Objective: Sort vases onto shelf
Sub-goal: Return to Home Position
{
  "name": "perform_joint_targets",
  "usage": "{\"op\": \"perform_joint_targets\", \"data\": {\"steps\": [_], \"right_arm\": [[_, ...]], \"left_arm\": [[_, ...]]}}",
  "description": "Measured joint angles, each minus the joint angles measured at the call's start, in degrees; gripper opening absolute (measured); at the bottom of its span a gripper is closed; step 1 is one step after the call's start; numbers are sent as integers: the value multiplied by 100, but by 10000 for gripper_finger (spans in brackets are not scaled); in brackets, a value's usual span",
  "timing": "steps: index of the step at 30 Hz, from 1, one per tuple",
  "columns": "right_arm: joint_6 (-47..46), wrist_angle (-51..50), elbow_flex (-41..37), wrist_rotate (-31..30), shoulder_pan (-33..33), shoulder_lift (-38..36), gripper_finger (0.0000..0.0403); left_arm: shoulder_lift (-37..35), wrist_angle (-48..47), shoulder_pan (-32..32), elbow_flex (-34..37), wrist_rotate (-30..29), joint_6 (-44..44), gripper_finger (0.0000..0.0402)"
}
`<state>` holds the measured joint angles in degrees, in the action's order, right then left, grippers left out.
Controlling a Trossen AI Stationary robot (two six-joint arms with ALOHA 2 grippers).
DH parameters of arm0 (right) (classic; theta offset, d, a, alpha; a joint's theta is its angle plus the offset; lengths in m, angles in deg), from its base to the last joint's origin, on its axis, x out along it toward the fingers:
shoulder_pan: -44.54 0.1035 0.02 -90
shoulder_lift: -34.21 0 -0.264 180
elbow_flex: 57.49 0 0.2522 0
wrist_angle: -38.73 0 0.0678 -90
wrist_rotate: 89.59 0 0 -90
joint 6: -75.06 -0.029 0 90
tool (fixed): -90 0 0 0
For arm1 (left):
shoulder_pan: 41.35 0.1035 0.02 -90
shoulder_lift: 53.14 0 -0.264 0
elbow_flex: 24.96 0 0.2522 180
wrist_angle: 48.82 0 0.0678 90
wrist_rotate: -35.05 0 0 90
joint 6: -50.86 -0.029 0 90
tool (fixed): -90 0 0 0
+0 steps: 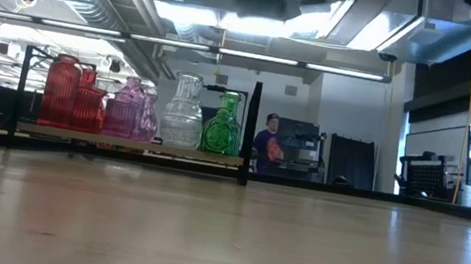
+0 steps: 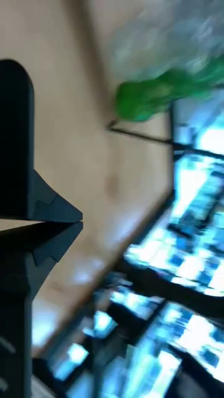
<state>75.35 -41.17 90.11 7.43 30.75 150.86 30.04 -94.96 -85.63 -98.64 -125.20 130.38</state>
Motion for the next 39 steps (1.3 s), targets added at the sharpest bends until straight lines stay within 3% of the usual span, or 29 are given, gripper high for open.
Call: {"op": "perform_joint_targets", "data": {"steps": [8,14,18,23,29,32,35,39], "right_arm": [[-81,190,1,-515,385,-1376,150],[-353,251,-23,-848,608,-2332,150],[-565,224,-562,-1260,846,-2977,150],[-1045,1073,-2374,-1729,1097,-4075,150],[-1661,4215,-5540,-1756,1155,-5791,150],[-1821,5291,-6802,-1800,1118,-6414,149],[-2024,5660,-7564,-1548,825,-6815,142],[-2077,5945,-7967,-803,120,-7040,104]], "left_arm": [[-1571,-1991,-606,0,-1540,678,0],[-3073,-2424,-808,-2,-1990,-712,0],[-3810,-2489,-806,-2,-2007,-1670,0],[-4453,-3058,-806,-2,-1998,-1910,0],[-4922,-3845,-945,8,-1983,-1586,0],[-5154,-4294,-1141,118,-1982,-1157,0],[-5399,-4602,-1422,326,-1970,-589,0],[-5782,-4730,-1782,531,-1959,-290,0]]}}
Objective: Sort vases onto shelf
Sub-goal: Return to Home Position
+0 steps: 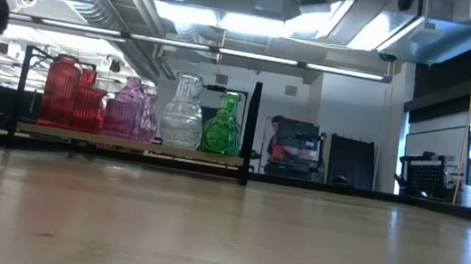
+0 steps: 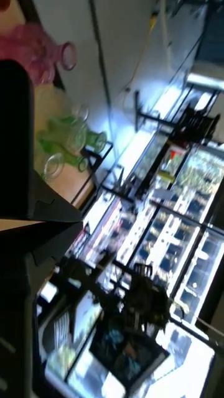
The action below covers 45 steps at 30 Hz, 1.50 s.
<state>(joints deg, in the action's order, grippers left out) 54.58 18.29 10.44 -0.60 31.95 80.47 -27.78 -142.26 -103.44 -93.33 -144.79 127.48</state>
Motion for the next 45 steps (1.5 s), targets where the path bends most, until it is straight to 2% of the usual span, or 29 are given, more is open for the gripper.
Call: {"op": "perform_joint_targets", "data": {"steps": [6,10,13,16,20,24,26,28,30,33,36,40,45], "right_arm": [[-103,185,-332,1410,-1414,-337,13],[-456,85,-730,2170,-2131,-518,13],[-593,46,-1091,2390,-2398,-717,6],[-646,67,-1363,2479,-2476,-937,4],[-762,51,-1570,2105,-2495,-1190,1],[-785,57,-1731,1791,-2497,-1346,1],[-921,65,-1846,1669,-2495,-1366,1],[-973,57,-1986,1704,-2493,-1359,0],[-990,60,-2168,1816,-2493,-1353,0],[-1127,68,-2458,1926,-2493,-1379,0],[-1275,478,-2771,2030,-2493,-1614,0],[-1407,1329,-3221,1961,-2493,-2304,0],[-1697,1026,-3693,2176,-2493,-3150,0]], "left_arm": [[-257,-1,-502,131,-4,94,0],[-257,70,-515,375,-10,119,0],[-255,398,-494,605,-9,122,0],[-188,1306,-415,817,-22,-150,0],[269,3484,-419,934,103,-1750,0],[616,5413,-266,877,1453,-3433,0],[720,6029,-27,877,1857,-4134,0],[671,6344,330,876,2317,-4740,0],[507,6572,818,876,3046,-5277,0],[443,6738,1803,853,3960,-5932,0],[348,6488,2866,881,4921,-6006,0],[178,6595,4323,844,6215,-6202,0],[369,6422,5914,1023,7566,-5924,0]]}}
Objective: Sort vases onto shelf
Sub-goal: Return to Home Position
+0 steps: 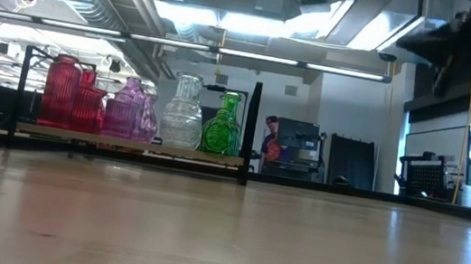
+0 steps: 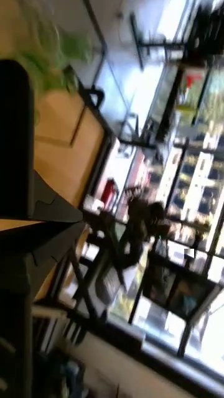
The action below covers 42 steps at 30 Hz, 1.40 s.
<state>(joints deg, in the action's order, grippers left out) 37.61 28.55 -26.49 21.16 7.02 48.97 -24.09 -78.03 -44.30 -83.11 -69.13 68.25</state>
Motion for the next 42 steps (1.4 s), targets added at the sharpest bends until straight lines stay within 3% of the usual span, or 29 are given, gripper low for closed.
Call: {"op": "perform_joint_targets", "data": {"steps": [7,13,19,22,27,31,36,42], "right_arm": [[794,-418,-426,304,0,-114,0],[759,-241,-1058,447,0,-98,0],[326,817,-1671,494,0,-234,0],[526,693,-1681,600,0,-219,0],[978,121,-1681,925,2,-84,0],[1033,126,-1681,609,0,18,0],[1239,102,-1681,433,0,22,0],[1246,76,-1681,380,0,40,1]], "left_arm": [[-111,-73,1542,366,71,-381,0],[-923,-165,2229,1083,643,250,0],[-2358,-152,2294,1823,390,665,0],[-2892,-353,2293,2036,544,918,0],[-2852,-791,2222,2290,855,986,0],[-2882,-750,2186,2749,1078,1096,0],[-2884,-308,2189,3313,1368,1271,0],[-2868,1250,2116,4217,2065,1734,0]]}}
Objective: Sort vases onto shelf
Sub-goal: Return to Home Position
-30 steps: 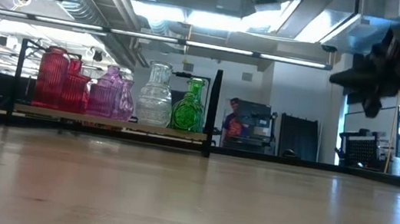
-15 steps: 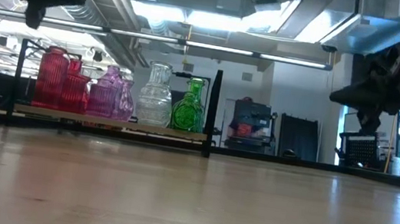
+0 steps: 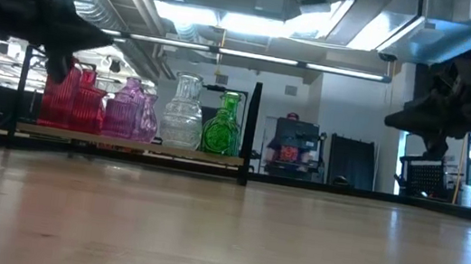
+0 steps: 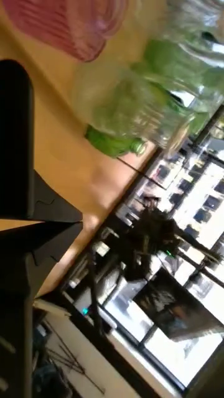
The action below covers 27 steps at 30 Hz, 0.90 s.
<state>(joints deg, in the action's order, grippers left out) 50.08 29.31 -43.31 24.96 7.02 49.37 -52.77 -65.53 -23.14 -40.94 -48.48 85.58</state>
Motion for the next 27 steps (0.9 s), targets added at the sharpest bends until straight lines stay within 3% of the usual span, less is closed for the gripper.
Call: {"op": "perform_joint_targets", "data": {"steps": [9,15,27], "right_arm": [[-16,-44,0,-452,2,-2,1],[-19,-55,0,-461,0,0,1],[-21,-61,0,-491,0,0,1]], "left_arm": [[21,336,-722,131,-82,120,0],[183,240,-1347,131,-605,-61,0],[491,236,-1431,131,-635,-75,0]]}}
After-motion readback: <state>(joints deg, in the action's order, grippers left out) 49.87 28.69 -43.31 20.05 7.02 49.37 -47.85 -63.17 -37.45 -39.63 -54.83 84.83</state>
